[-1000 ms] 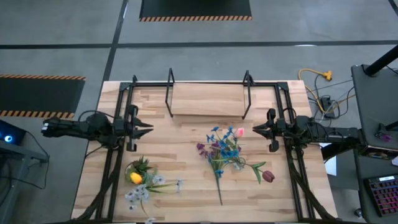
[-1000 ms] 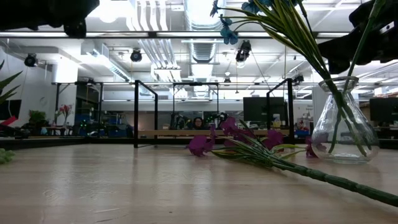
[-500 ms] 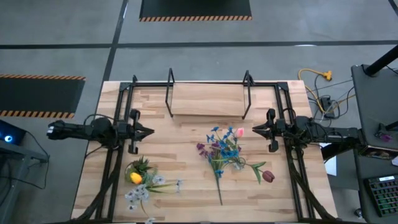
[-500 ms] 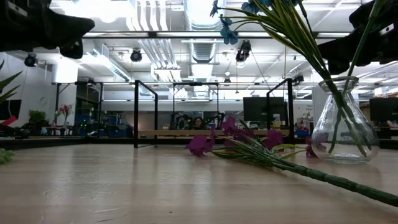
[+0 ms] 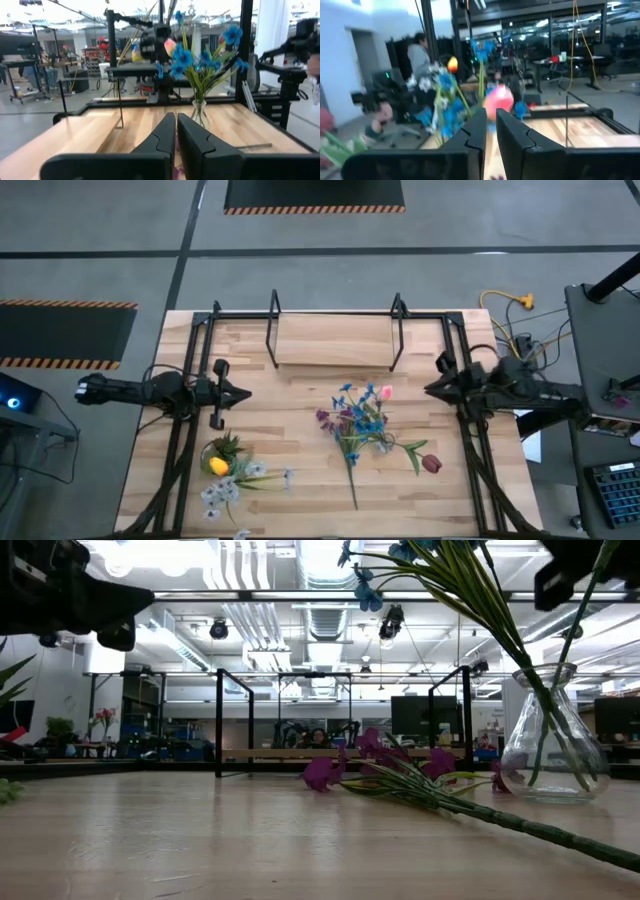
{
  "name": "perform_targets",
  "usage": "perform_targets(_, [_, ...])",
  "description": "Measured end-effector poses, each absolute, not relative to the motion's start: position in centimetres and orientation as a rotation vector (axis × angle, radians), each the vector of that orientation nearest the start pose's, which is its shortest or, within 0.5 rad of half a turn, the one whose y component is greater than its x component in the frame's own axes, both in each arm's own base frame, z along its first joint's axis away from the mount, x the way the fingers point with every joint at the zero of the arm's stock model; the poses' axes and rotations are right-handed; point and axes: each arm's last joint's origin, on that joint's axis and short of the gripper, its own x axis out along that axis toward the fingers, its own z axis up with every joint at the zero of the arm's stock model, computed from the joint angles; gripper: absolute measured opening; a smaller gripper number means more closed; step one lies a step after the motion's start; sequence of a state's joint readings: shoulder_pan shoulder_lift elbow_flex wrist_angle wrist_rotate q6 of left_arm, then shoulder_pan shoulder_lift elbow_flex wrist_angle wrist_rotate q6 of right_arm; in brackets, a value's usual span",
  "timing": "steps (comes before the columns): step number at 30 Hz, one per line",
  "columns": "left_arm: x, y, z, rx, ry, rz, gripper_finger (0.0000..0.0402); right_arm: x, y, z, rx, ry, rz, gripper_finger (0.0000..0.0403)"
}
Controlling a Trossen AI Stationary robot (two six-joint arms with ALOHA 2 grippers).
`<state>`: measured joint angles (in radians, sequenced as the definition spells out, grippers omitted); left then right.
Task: Pick and place flowers into a vace then onto a shelf
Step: Put the purple flowers into the right transparent vase
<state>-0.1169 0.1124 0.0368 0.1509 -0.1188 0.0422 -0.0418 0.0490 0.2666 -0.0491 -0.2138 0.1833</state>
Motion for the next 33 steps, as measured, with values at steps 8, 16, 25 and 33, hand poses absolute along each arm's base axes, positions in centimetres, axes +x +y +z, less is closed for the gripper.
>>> perform_targets(8, [10.2,-0.8,18.6,0.034,-0.087,0.004,0.0,5.8,0.5,29.0,0.162,-0.072,0.24,0.0034])
perform_targets(16, [10.2,-0.8,18.6,0.044,-0.086,0.005,0.0,6.7,1.0,32.8,0.167,0.022,0.414,0.0059])
perform_targets(25, [10.2,-0.8,18.7,0.107,-0.093,0.02,0.0,8.7,1.7,36.1,0.091,0.039,0.655,0.0106])
perform_targets(33, [10.2,-0.8,18.7,0.107,-0.092,0.019,0.0,10.1,3.0,38.1,0.019,0.012,0.742,0.0135])
